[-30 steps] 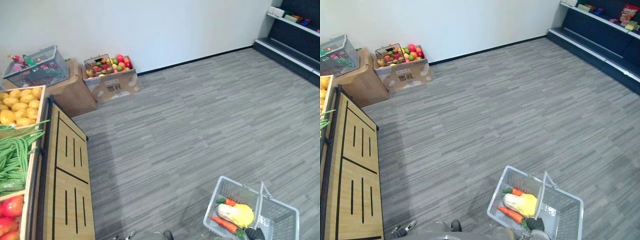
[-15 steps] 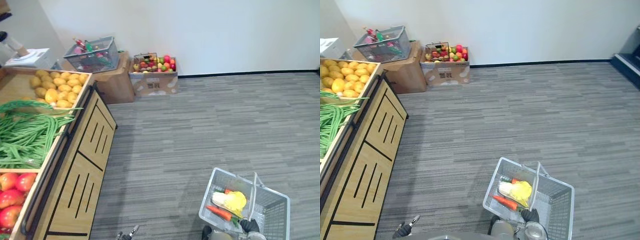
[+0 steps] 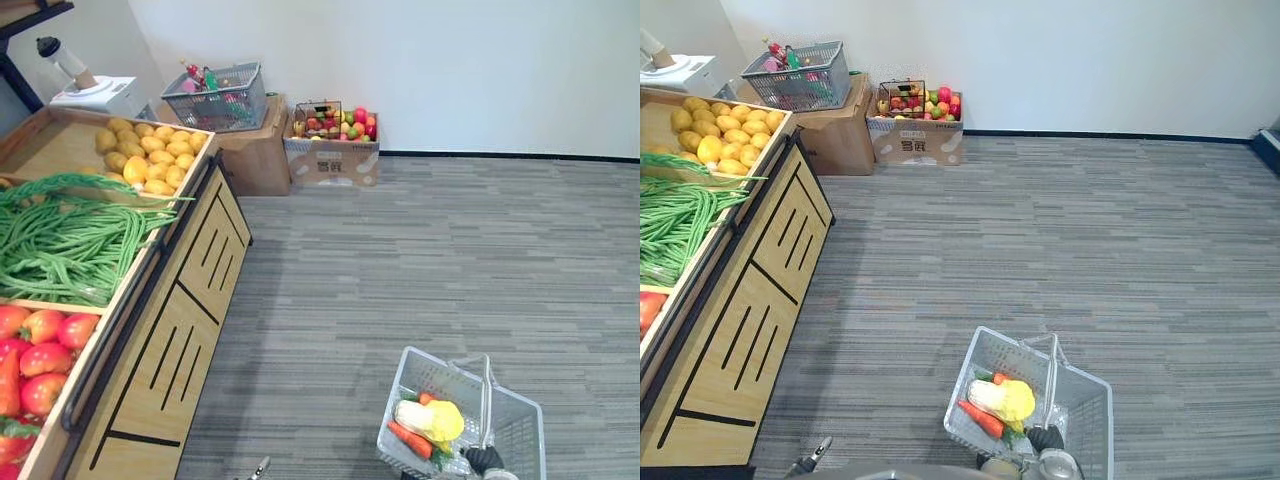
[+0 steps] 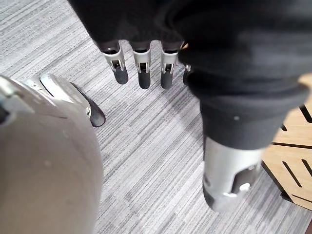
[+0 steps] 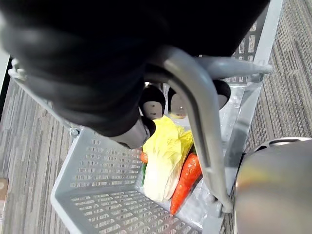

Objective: Pick vegetable in the basket

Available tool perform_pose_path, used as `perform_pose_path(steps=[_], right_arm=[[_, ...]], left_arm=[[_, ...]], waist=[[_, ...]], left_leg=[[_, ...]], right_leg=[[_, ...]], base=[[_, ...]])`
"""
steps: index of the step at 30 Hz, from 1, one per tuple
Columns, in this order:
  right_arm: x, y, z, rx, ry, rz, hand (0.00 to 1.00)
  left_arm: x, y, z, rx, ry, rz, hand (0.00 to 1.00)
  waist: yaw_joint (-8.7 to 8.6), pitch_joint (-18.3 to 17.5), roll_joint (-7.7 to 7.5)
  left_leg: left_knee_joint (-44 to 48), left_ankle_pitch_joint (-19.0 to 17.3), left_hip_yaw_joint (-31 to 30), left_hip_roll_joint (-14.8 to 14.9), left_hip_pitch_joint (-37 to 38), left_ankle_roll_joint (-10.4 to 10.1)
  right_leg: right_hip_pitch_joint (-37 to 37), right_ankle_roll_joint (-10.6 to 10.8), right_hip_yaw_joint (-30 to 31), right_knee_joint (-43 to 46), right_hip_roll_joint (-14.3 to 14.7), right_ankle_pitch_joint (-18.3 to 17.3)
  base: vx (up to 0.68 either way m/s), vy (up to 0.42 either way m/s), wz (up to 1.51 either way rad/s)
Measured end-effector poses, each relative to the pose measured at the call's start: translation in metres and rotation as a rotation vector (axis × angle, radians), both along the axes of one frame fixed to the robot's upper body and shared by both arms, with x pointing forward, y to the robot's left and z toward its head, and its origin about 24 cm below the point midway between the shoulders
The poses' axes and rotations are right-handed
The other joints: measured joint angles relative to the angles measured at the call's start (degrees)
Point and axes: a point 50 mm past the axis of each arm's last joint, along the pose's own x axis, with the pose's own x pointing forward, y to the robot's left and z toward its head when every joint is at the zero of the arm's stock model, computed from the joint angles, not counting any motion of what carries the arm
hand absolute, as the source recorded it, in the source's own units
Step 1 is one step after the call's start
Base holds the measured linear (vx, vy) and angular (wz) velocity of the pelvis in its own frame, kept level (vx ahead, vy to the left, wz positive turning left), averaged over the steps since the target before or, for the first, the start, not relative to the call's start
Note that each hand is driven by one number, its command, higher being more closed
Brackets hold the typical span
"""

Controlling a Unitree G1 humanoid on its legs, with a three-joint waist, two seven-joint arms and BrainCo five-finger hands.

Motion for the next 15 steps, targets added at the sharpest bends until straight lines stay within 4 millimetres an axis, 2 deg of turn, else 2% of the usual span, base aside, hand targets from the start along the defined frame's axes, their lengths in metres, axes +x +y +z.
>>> perform_pose_path(steps=[7,15], right_arm=[[-0.0011,0.0045,-0.0003,0.062,-0.028,-0.013,1.00],[-0.0014,0.0032,-0.0018,0.065,0.016,-0.025,1.00]], left_arm=[[0.0012,0.0024,-0.0011,0.010,0.050,-0.036,0.00],[-0.0007,0.0010,-0.0026,0.016,0.087,-0.055,0.00]], waist=[[-0.24,0.0,-0.32],[-1.36,-0.5,0.52]], left_leg=[[-0.2,-0.6,0.9,-0.6,0.2,0.4],[-0.3,-0.8,1.2,-0.5,1.0,0.3]], right_leg=[[-0.2,0.3,0.5,-0.3,-0.7,0.1],[0.1,0.4,0.4,-0.3,-0.7,0.5]], base=[[-0.06,0.019,-0.06],[0.05,0.023,-0.04]])
